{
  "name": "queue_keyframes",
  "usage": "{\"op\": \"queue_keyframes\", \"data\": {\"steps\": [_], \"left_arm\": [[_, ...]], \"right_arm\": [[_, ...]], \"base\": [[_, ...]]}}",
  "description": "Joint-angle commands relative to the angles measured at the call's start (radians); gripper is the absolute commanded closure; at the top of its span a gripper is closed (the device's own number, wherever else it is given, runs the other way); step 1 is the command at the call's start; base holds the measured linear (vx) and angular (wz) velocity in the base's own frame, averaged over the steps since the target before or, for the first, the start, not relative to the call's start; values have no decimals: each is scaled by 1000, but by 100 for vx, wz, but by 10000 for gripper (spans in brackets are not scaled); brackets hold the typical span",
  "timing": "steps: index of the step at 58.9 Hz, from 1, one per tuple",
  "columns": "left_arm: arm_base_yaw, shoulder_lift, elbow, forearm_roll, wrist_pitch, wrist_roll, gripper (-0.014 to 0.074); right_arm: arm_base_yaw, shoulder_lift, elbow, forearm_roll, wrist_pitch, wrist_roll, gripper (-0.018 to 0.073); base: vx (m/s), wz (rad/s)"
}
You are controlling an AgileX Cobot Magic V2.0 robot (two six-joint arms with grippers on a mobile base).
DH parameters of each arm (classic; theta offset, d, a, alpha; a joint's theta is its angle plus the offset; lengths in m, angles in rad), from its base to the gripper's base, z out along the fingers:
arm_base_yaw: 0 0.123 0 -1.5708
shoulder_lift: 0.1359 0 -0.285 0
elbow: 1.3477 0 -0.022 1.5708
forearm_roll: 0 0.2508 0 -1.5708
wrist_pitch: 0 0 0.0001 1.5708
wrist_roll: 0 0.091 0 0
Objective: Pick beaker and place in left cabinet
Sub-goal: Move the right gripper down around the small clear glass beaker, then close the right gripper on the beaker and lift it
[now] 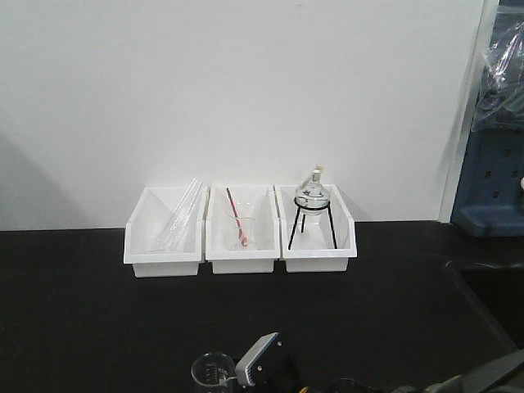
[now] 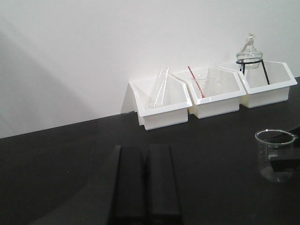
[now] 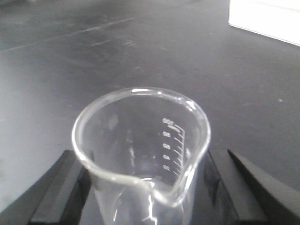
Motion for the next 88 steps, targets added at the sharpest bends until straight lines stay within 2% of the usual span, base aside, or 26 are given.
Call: {"op": "queue_keyframes", "data": {"steps": [1,23,33,43,52,63,67,72,81,88], "left_arm": [[-1,-19,16,-3,-75,-3,595],[-1,-19,16,-3,-75,-3,595],[-1,-19,16,-3,-75,-3,595],[-1,-19,16,-3,-75,-3,595],[-1,-19,16,-3,-75,-3,595],[-1,-19,16,-3,-75,-3,595],[-1,-19,16,-3,-75,-3,595],[-1,-19,16,-3,-75,-3,595],[-1,-19,16,-3,-75,-3,595],[-1,-19,16,-3,-75,-3,595]], "right_arm": [[-4,-36,-58,18,-73,1,6],[42,32,-186,18,-6,12,7],[43,52,-207,19,6,11,40],[43,51,-207,20,8,11,162],[43,23,-207,18,23,23,349],[43,-73,-207,10,103,156,575],[43,-122,-207,8,151,216,572],[43,-179,-207,-16,223,241,571],[43,-297,-207,-125,349,256,568],[43,-392,-207,-162,393,337,566]], "base": [[0,0],[0,0],[0,0],[0,0],[0,0],[0,0],[0,0],[0,0],[0,0],[0,0]]}}
